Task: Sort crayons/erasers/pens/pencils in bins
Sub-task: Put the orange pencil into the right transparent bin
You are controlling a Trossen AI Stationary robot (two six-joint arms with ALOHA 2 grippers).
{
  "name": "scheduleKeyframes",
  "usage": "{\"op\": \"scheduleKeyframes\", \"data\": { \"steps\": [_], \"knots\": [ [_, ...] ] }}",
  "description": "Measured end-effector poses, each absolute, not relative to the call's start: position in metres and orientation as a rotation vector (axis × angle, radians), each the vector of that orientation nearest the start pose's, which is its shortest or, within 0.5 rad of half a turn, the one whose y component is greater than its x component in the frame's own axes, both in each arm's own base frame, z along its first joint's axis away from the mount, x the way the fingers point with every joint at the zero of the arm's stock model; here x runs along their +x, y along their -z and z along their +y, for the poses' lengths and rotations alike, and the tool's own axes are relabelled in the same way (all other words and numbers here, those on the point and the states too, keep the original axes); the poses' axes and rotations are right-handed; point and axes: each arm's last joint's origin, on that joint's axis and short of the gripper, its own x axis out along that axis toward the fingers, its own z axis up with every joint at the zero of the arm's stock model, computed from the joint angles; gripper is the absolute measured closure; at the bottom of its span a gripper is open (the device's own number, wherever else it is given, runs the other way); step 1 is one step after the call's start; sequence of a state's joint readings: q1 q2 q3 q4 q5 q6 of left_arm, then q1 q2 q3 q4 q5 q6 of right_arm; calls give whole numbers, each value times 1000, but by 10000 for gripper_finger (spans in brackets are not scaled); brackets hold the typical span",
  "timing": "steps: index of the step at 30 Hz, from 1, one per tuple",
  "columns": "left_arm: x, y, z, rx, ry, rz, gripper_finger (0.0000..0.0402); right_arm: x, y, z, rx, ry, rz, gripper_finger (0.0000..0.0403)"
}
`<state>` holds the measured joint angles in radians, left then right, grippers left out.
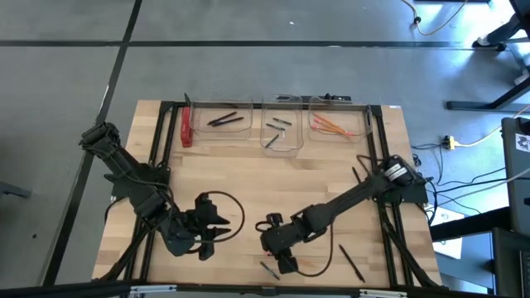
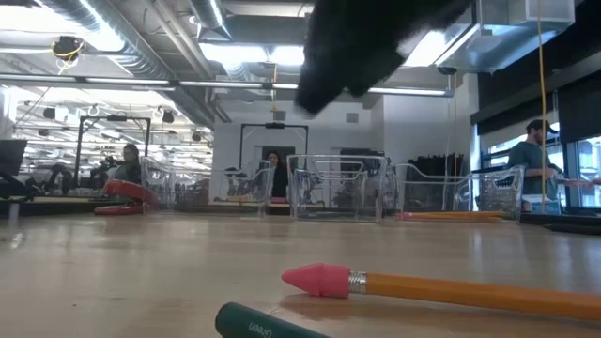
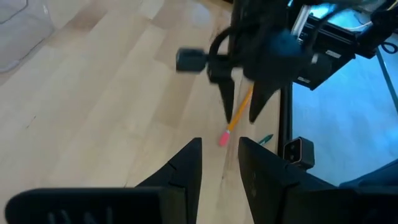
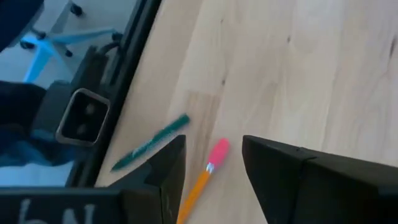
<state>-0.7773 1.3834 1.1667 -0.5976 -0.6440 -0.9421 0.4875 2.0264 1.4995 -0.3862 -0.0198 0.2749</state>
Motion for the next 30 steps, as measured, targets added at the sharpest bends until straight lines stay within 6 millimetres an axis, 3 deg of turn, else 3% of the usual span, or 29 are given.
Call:
{"op": "scheduleKeyframes", "data": {
  "steps": [13,30],
  "knots": [
    [216,-303,-188,-382,-168,599,304,396,-140,216,53,-273,981,243],
    [216,-303,-188,-380,-167,600,304,395,-116,216,17,-235,1057,243]
  ]
}}
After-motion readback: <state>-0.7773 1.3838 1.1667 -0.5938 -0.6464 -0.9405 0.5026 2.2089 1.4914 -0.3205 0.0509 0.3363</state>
